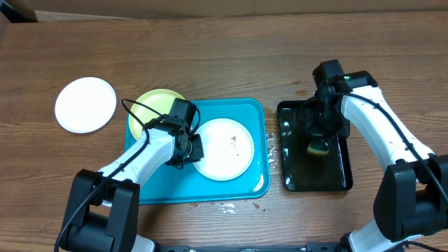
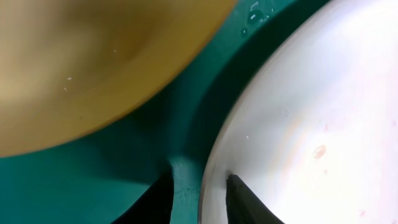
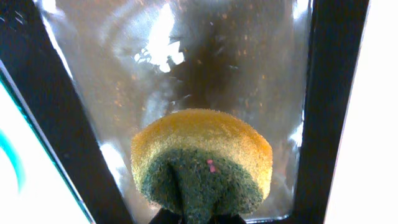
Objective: Clean dirty plates on tray and stack at the side
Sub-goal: 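Move the sponge leftward over the held white plate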
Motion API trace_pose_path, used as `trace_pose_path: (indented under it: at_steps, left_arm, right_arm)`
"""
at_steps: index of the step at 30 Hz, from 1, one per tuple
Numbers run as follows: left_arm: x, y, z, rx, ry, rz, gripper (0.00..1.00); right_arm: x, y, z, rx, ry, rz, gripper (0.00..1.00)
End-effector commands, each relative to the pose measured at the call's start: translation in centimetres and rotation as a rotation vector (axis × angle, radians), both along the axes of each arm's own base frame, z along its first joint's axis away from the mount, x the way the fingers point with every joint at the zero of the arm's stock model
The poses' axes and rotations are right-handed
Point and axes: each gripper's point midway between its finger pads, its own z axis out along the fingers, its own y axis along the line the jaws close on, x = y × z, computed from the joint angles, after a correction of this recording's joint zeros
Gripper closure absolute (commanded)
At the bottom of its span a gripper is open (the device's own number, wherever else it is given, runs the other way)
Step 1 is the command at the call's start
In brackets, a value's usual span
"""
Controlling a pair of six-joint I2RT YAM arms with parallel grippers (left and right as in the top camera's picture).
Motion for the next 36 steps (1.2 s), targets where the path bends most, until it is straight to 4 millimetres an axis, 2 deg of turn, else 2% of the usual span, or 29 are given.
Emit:
trace_pose_path:
  at_steps: [1,3,4,5,6,12,15,18,21,23,31,34,36]
  left_arm:
    - [0.4,0.7,-0.2,0.041,-0.022,0.003,0.7]
    - [0.7,0.6,-0.2,0.036,-0.034,0.003,0.73]
    - [0.7,0.6,-0.2,0.036,-0.035,0.003,0.8]
    - [0.6,0.5,-0.2,0.036,-0.034,0.001,0.91]
    - [0.5,0.4,-0.2,0.03,-0.027,-0.001,0.96]
    - [-0.2,-0.1,-0.3,-0.003,0.005,-0.007,0.96]
    - [-0.2,-0.1,-0.3,-0.003,0.005,-0.007,0.96]
    - [-0.2,-0.1,-0.3,-0.003,0.005,-0.007,0.96]
    - [-0.3,-0.2,-0.2,-0.01,0.006,-0.008,0.96]
    - [-0.2,-0.4,-0.2,-0.019,0.007,-0.01,0.96]
    - [-0.1,-0.7,-0.2,-0.038,0.002,-0.013,0.96]
    - [-0.1,-0.7,-0.2,-0.037,0.002,-0.013,0.96]
    - [-0.1,-0.7,-0.2,-0.037,0.002,-0.013,0.96]
  right_arm:
    - [0.5,-0.2,1.1,-0.002,-0.036,0.0,0.96]
    - [0.5,-0.2,1.1,-0.002,-0.036,-0.002,0.96]
    - [0.4,-0.2,1.0,-0.002,-0.033,-0.007,0.96]
    - [0.3,-0.3,0.9,-0.003,-0.028,-0.007,0.96]
    - [0.2,-0.3,0.8,-0.005,-0.024,-0.007,0.96]
    - [0.1,-0.1,0.1,0.006,-0.024,0.018,0.96]
    - [0.1,1.2,0.9,0.086,-0.02,0.083,0.96]
    - [0.6,3.5,2.8,0.213,-0.037,0.114,0.96]
    - [0.9,7.7,5.1,0.435,-0.074,0.234,0.96]
    - [1.1,9.9,5.8,0.509,-0.103,0.294,0.96]
    - [1.2,17.9,5.7,0.461,-0.252,0.573,0.96]
    - [1.4,20.0,4.6,0.329,-0.316,0.646,0.96]
    - [1.6,20.4,3.7,0.229,-0.34,0.662,0.96]
